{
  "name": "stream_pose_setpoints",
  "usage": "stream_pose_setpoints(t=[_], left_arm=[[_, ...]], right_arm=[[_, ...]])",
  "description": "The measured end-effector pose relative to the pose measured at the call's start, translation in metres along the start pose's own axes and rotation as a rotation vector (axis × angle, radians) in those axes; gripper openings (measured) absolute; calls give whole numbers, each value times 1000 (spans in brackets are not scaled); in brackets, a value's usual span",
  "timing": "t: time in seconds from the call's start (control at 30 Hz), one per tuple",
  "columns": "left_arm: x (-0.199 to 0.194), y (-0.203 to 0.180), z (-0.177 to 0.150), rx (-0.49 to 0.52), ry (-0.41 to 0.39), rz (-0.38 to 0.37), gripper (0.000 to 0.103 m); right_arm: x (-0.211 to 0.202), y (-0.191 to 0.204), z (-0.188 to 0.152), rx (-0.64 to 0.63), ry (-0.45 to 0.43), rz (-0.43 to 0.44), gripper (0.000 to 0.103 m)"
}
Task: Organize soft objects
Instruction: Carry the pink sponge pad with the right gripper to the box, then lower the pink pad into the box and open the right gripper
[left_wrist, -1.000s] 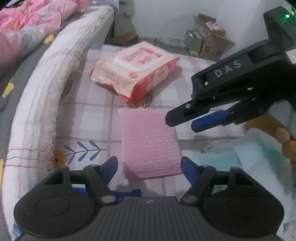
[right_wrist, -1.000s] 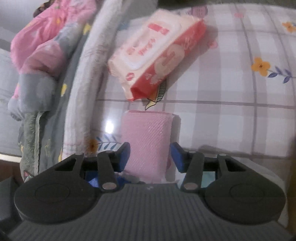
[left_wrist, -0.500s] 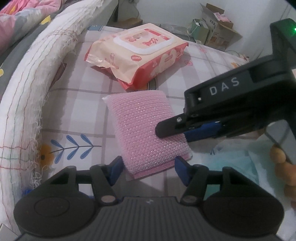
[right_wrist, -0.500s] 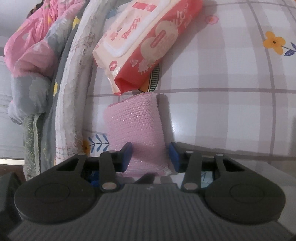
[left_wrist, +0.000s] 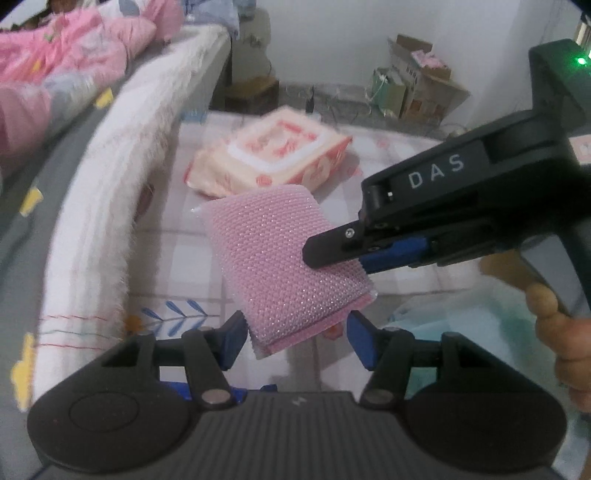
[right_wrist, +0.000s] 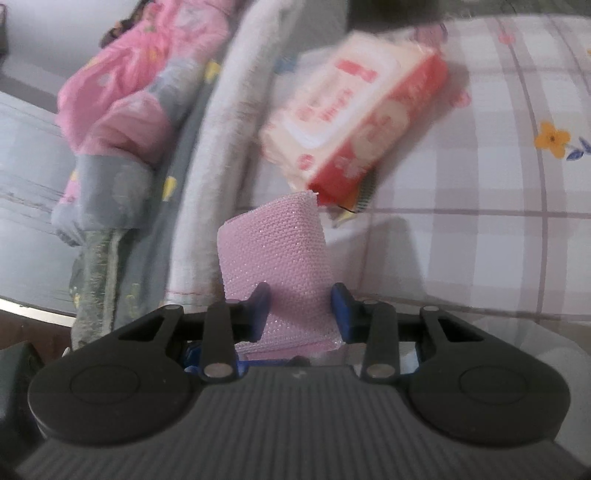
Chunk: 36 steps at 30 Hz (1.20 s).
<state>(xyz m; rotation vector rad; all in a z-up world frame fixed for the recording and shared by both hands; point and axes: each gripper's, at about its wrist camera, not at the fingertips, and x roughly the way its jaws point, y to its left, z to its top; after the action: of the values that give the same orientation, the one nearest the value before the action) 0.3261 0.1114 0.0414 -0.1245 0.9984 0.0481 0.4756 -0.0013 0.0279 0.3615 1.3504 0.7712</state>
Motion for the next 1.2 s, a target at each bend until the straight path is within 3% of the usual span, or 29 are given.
stream_pose_setpoints(t=[0.3,0.53,0.7,0.83,1.0,1.2], left_arm=[[-83,-50,-1,69,-107,-23,60],[-101,-141,-4,194,-126,-177,60],[-78,-226,-6,325,-87,-255,60],[-39,-285,-5,389,-21,-292,60],[11,-334,-4,440,53,-303,61],[69,-359,3,429,169,-283,62]], right_arm=[[-104,17,-40,-47,-128,84,35],[-212,-37,-89,22,-266,41,35],[-275,-106,-124,129,-354,-31,35],[-303,-162,-140,215,-382,-94,35],[-305,-230,-140,307,-382,-155,35],[-280,-290,-129,364,-352,-199,35]])
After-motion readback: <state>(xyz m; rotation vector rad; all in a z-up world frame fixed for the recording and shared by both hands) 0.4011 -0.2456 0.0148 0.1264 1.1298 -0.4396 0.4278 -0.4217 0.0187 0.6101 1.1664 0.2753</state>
